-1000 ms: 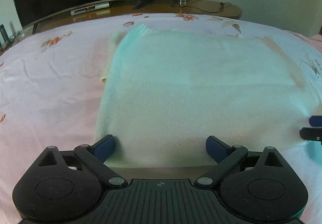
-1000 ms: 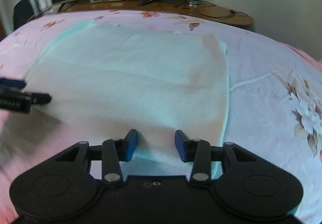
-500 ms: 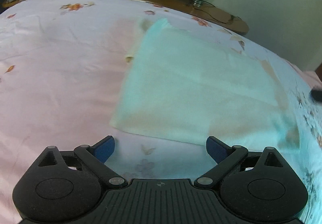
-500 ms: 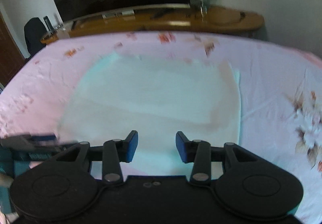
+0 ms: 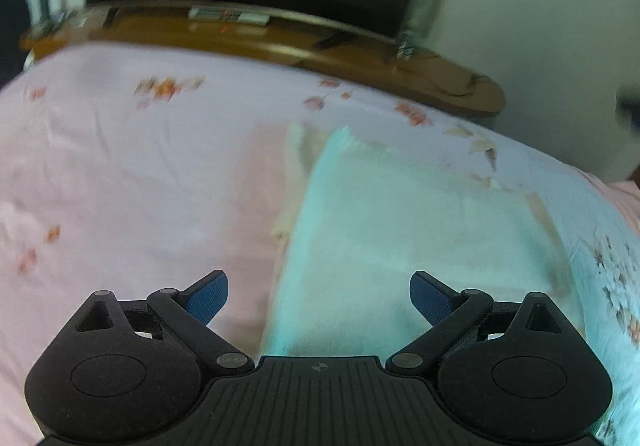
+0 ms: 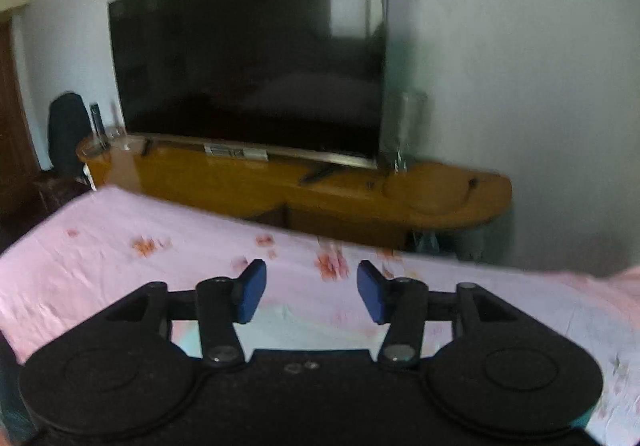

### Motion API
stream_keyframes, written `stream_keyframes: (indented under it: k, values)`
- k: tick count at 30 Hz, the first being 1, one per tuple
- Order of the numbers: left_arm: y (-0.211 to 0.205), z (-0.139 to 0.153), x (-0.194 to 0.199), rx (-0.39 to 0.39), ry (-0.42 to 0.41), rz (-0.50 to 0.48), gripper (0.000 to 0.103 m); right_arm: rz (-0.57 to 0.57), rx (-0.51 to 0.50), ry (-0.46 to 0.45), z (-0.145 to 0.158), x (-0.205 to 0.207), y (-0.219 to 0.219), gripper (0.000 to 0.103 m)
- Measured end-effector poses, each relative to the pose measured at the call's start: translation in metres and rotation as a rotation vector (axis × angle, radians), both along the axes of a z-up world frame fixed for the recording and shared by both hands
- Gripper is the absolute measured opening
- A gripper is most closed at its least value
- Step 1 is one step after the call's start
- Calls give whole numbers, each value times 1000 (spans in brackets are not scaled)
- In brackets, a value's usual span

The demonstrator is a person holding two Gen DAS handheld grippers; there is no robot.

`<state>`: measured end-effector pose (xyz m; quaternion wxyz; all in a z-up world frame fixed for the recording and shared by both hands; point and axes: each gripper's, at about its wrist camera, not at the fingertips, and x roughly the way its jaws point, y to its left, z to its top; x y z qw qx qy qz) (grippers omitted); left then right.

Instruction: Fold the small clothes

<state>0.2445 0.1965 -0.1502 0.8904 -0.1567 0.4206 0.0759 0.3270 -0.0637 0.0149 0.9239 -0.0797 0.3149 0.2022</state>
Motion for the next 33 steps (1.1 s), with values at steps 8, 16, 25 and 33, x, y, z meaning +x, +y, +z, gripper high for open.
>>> stream_keyframes:
  k: [8, 16, 25, 33]
  values:
    - [3, -38, 0, 17, 49, 85, 97, -49, -27, 143, -131, -6, -27, 49]
    - [9, -49, 26, 27, 66, 111, 97, -64, -20, 176, -166, 9, 1, 49]
    - [26, -69, -38, -366, 66, 231, 97, -56, -7, 175, -181, 17, 7, 49]
    - [13, -97, -54, -618, -10, 285, 62, -61, -74, 157, -201, 18, 16, 42]
